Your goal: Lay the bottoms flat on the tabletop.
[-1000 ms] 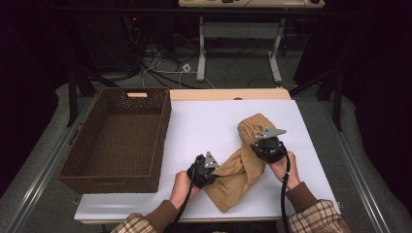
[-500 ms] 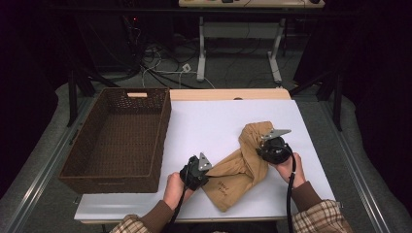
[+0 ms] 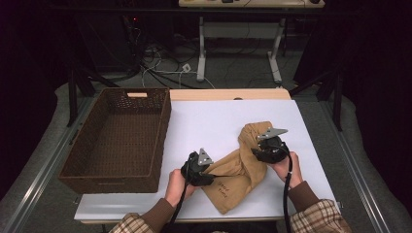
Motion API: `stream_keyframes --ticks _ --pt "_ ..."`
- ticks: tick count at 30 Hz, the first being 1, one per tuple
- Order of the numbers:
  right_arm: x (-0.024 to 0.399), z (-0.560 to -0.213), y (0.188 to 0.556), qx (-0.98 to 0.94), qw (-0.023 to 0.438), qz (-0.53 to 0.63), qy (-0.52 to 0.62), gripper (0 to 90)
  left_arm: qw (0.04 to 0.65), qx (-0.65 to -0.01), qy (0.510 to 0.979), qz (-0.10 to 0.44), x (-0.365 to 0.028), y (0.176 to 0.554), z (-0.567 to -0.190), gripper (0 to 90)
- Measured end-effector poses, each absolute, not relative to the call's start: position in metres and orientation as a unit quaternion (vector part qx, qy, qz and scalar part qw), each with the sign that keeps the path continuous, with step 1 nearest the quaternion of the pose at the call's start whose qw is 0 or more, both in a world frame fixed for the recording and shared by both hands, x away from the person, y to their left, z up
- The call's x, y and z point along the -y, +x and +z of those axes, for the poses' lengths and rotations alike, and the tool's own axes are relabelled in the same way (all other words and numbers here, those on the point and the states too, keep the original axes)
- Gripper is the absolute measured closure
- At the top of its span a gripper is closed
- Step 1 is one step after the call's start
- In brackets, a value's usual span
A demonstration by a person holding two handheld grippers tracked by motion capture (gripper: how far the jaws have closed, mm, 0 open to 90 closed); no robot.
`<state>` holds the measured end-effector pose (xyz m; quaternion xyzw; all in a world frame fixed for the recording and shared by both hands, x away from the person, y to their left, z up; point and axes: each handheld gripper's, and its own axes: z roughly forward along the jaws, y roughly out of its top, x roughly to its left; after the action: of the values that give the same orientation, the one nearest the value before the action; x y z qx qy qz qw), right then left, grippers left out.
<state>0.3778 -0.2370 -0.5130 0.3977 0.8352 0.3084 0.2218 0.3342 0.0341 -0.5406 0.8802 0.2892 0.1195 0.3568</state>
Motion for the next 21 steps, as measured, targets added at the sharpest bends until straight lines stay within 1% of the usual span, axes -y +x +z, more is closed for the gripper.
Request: stream_keyframes --ticks 2,3,7,8,11,13,17,21 --pt "0.235 -0.511 0.377 -0.832 0.233 0.313 0.394 66.4 0.354 -0.285 0.883 0.117 -0.032 0.335 -0.541 53.3" --pt "0.235 -0.511 0.377 -0.832 0.235 0.313 0.393 69.5 0.352 -0.28 0.886 0.115 -0.031 0.334 -0.542 55.4" --pt "0.237 -0.515 0.379 -0.831 0.233 0.31 0.399 82.3 0.341 -0.27 0.894 0.108 -0.029 0.333 -0.545 68.5" --pt "0.238 -0.515 0.38 -0.832 0.231 0.309 0.398 84.7 0.338 -0.268 0.895 0.109 -0.029 0.333 -0.546 73.8" --pt "0.239 -0.515 0.379 -0.833 0.235 0.308 0.395 87.6 0.335 -0.267 0.896 0.114 -0.029 0.333 -0.548 85.3" --pt "0.239 -0.514 0.378 -0.831 0.238 0.31 0.396 87.9 0.336 -0.27 0.895 0.119 -0.03 0.333 -0.547 87.2" --pt "0.243 -0.512 0.377 -0.829 0.239 0.313 0.397 88.0 0.335 -0.273 0.892 0.133 -0.032 0.33 -0.544 87.6" --pt "0.249 -0.51 0.375 -0.828 0.236 0.315 0.4 87.9 0.334 -0.277 0.891 0.135 -0.037 0.329 -0.542 87.7"
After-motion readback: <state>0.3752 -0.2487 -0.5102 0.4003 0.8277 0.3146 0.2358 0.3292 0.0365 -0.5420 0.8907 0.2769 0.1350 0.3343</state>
